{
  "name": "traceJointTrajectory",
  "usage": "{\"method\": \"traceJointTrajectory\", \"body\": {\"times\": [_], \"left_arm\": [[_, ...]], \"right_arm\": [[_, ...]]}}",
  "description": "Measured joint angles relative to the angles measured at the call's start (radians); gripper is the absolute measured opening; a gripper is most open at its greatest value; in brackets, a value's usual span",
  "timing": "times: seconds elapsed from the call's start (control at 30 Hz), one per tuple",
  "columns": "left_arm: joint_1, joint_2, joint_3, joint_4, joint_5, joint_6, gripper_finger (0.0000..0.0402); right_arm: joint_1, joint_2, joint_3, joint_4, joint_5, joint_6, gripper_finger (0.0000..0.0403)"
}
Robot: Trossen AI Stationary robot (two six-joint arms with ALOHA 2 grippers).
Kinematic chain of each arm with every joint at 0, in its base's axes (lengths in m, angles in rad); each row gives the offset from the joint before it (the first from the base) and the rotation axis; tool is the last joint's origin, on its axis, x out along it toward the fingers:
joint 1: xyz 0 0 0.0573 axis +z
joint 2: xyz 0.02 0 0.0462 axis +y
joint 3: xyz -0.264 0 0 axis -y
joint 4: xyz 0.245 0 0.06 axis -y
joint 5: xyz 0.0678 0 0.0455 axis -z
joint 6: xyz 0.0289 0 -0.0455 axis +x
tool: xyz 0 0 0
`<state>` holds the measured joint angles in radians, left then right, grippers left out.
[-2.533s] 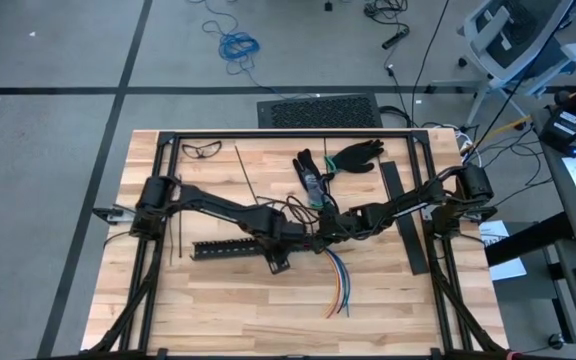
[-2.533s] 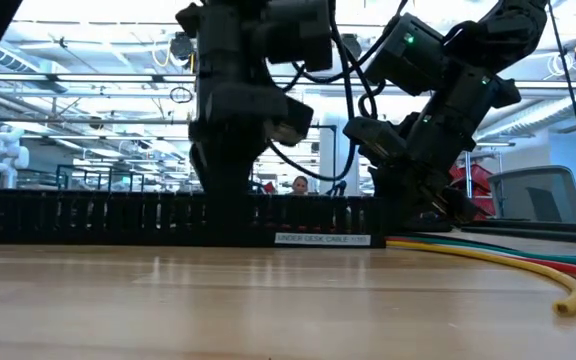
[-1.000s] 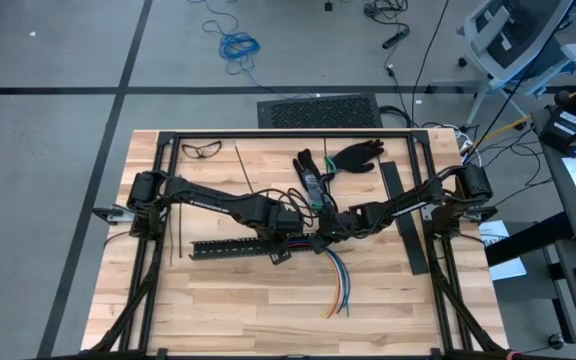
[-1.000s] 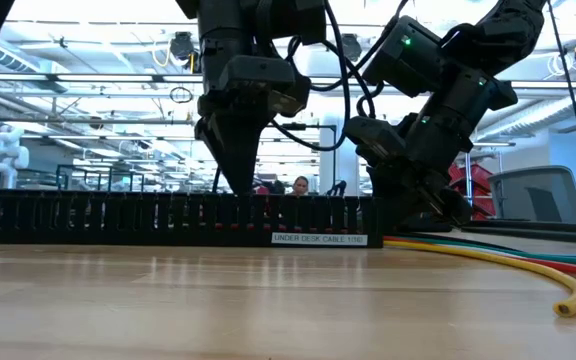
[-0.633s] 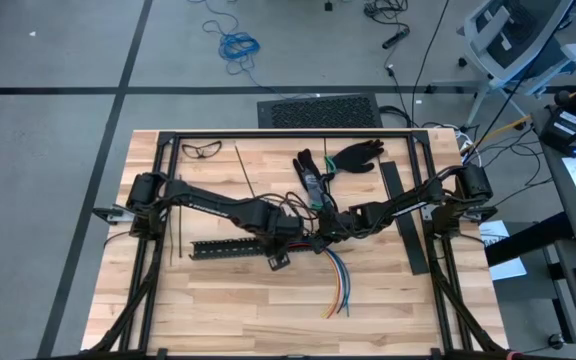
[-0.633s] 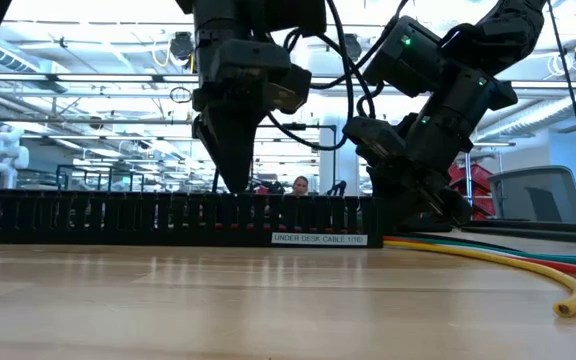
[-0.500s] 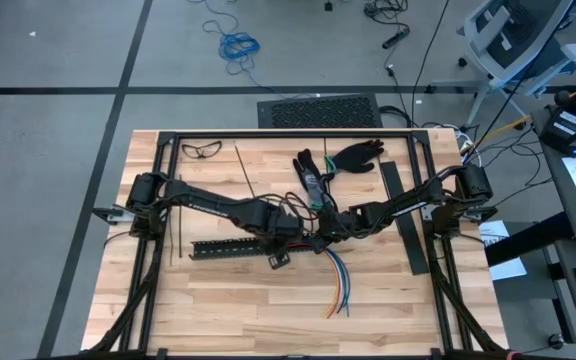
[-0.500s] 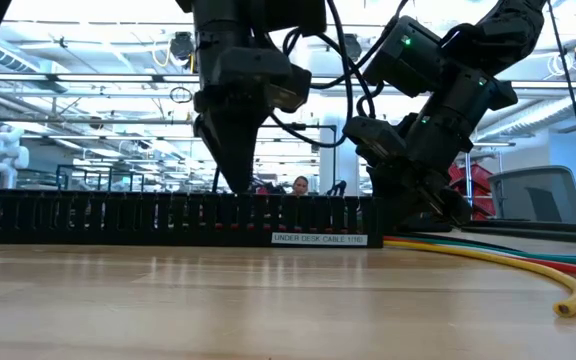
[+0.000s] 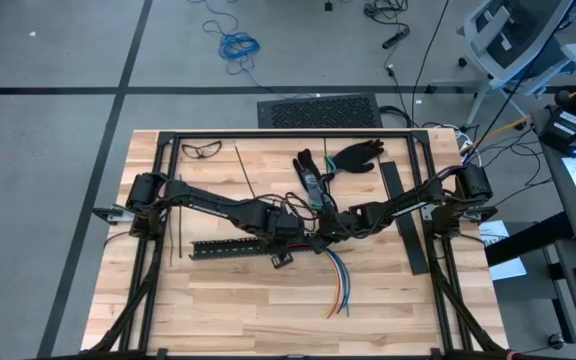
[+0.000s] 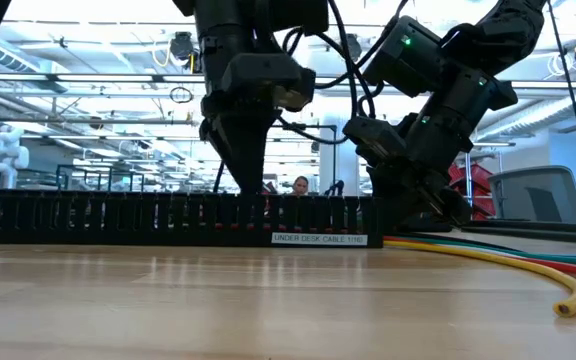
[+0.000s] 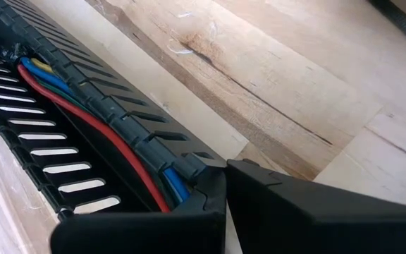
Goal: Ziptie cables
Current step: Put the zip tied cable wires into the black cable duct
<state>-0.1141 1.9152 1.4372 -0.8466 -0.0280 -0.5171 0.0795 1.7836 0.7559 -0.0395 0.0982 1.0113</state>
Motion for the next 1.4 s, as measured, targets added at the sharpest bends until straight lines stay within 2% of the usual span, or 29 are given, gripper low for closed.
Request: {"method": "traceJointTrajectory", "body": {"times": [0.27, 0.5, 0.93, 1.0, 1.13, 1.4], "left_arm": [[0.014, 0.000, -0.065, 0.043, -0.032, 0.002, 0.0093], [0.016, 0.012, -0.129, 0.100, 0.020, 0.008, 0.0093], [0.022, 0.033, -0.132, 0.106, 0.056, 0.138, 0.0091], [0.024, 0.033, -0.132, 0.102, 0.058, 0.158, 0.0078], [0.024, 0.036, -0.133, 0.102, 0.076, 0.169, 0.0013], [0.022, 0.037, -0.109, 0.029, 0.062, 0.168, 0.0001]], "right_arm": [[-0.001, 0.001, 0.000, 0.004, 0.005, -0.002, 0.0000], [-0.001, 0.001, 0.000, 0.011, 0.004, -0.003, 0.0000], [-0.002, 0.003, 0.000, 0.022, 0.002, -0.007, 0.0000], [-0.002, 0.003, 0.000, 0.024, 0.001, -0.005, 0.0000], [-0.002, 0.004, 0.000, 0.029, -0.003, -0.006, 0.0000], [-0.003, 0.006, -0.001, 0.019, -0.018, -0.003, 0.0001]]}}
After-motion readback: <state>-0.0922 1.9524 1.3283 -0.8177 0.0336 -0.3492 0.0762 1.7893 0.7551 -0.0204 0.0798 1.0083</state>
